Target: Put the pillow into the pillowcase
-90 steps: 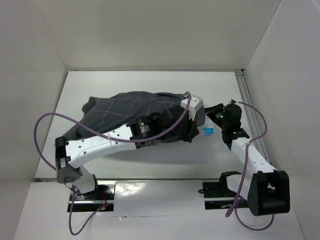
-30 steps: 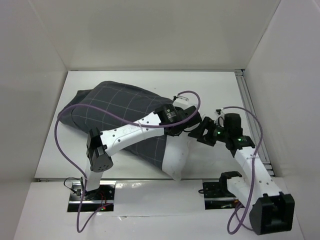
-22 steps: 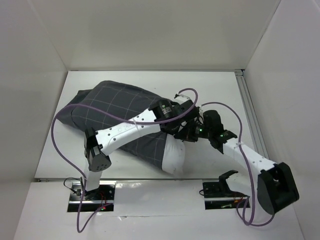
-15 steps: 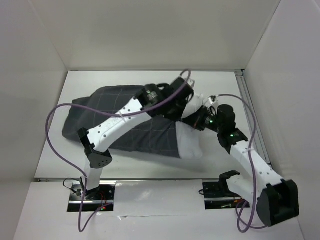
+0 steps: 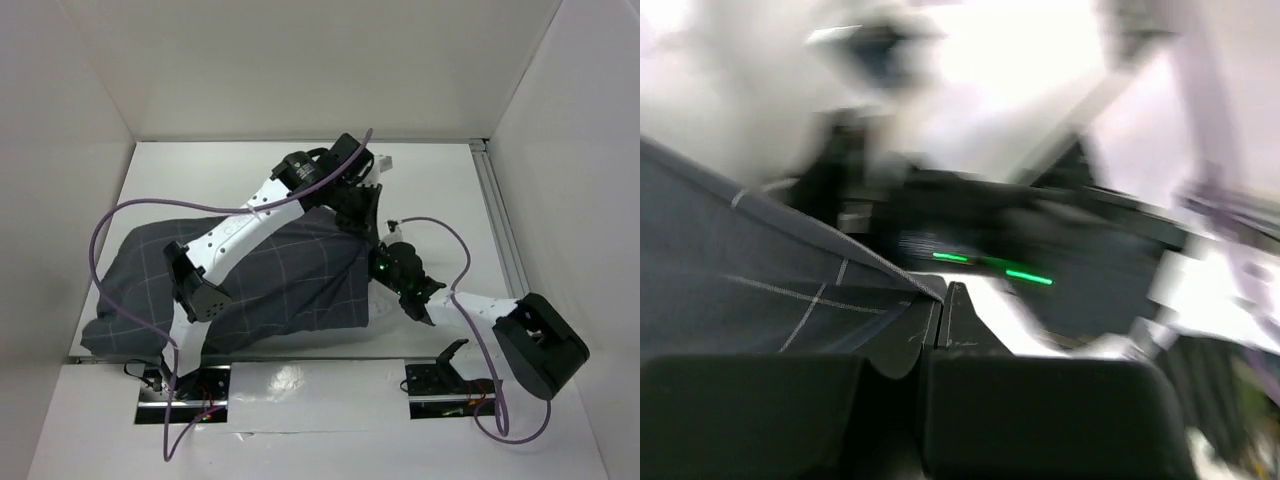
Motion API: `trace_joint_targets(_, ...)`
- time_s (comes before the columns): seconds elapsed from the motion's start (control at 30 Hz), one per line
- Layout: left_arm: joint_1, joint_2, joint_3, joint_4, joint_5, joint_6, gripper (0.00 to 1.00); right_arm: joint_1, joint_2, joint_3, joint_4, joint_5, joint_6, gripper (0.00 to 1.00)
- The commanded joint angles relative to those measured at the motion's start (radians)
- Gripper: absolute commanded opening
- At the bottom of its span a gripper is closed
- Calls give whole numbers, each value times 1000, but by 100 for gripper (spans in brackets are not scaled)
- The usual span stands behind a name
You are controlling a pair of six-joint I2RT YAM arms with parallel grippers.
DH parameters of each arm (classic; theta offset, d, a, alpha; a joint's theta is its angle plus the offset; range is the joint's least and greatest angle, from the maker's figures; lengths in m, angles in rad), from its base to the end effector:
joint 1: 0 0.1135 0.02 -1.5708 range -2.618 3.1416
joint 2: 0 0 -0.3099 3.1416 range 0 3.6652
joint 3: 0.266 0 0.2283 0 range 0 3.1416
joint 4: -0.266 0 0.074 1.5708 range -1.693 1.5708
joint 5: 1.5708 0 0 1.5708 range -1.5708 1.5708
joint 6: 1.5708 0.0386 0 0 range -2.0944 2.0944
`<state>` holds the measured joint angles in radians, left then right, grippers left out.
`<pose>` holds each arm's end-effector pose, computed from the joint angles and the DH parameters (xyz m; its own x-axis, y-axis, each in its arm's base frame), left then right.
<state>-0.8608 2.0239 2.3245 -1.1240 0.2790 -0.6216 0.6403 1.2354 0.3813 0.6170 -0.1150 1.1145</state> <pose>0.2682 -0.3283 0.4332 -0.8843 0.1700 -0.4350 0.4135 0.7179 -0.5600 0.1715 0.1333 0.2531 -0.6961 0.5935 -0.4041 -0.1318 0.4476 0.8845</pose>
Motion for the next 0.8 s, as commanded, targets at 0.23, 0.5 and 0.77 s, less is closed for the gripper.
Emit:
trace_joint_targets(0.23, 13, -163, -62, 556, 322, -116, 0, -54, -416, -34, -218, 40, 8, 0)
trace_joint_targets(0.5, -21, 36, 176, 631, 440, -210, 0, 93, -239, -148, 64, 23, 108, 0)
trace_joint_targets(0.77, -121, -83, -6, 679, 471, -205, 0, -25, -160, -168, 113, -23, 122, 0)
